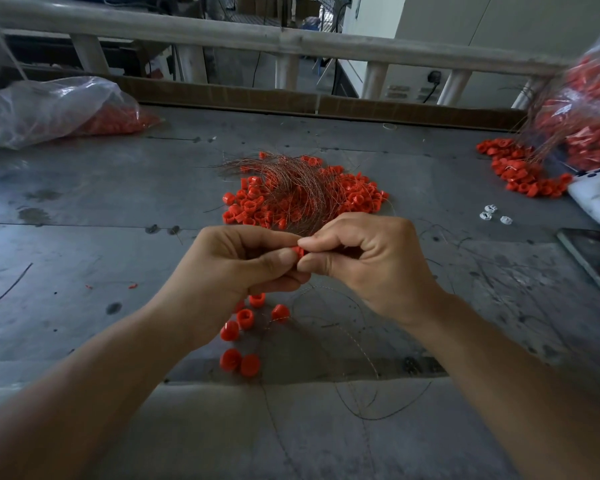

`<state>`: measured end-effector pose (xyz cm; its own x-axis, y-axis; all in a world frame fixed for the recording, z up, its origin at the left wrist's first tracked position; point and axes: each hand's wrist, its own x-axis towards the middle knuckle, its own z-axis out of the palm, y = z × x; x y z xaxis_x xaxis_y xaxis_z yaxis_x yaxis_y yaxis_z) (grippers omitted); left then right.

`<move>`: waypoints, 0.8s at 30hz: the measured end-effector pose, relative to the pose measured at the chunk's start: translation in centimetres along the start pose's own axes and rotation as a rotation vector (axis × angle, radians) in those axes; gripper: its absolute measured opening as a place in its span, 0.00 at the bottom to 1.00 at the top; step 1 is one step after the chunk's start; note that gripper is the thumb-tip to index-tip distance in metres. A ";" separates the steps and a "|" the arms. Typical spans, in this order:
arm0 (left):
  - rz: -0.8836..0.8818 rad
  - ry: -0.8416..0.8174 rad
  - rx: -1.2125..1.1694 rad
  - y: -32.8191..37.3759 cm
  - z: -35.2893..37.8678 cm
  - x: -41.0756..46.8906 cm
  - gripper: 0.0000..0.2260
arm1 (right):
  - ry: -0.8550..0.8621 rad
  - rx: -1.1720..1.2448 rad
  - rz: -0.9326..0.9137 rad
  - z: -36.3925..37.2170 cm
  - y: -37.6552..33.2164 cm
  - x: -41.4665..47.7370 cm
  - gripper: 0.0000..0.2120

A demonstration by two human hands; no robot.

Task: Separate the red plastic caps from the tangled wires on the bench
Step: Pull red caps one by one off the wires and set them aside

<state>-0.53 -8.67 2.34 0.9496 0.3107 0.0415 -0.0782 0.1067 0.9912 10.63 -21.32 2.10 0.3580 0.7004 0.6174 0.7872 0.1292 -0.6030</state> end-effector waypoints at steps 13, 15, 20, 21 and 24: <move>-0.100 -0.107 -0.083 0.2 -0.6 0.1 0.17 | -0.287 0.073 0.104 -0.4 -0.2 0.4 0.11; -0.078 -0.107 -0.102 0.2 -0.4 0.0 0.18 | -0.272 0.029 0.086 -0.3 -0.3 0.4 0.08; 0.080 -0.071 0.148 0.2 0.2 -0.4 0.28 | -0.280 -0.057 0.073 -0.2 -0.5 0.3 0.06; 0.094 -0.058 0.167 0.2 0.4 -0.5 0.28 | -0.285 -0.071 0.070 -0.2 -0.6 0.2 0.05; 0.128 -0.050 0.127 0.4 0.8 -0.6 0.26 | -0.261 -0.072 0.077 0.2 -1.0 0.2 0.03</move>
<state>-0.90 -9.59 2.76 0.9485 0.2663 0.1718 -0.1638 -0.0520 0.9851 9.82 -21.16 2.67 0.2837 0.8647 0.4145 0.7997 0.0252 -0.5999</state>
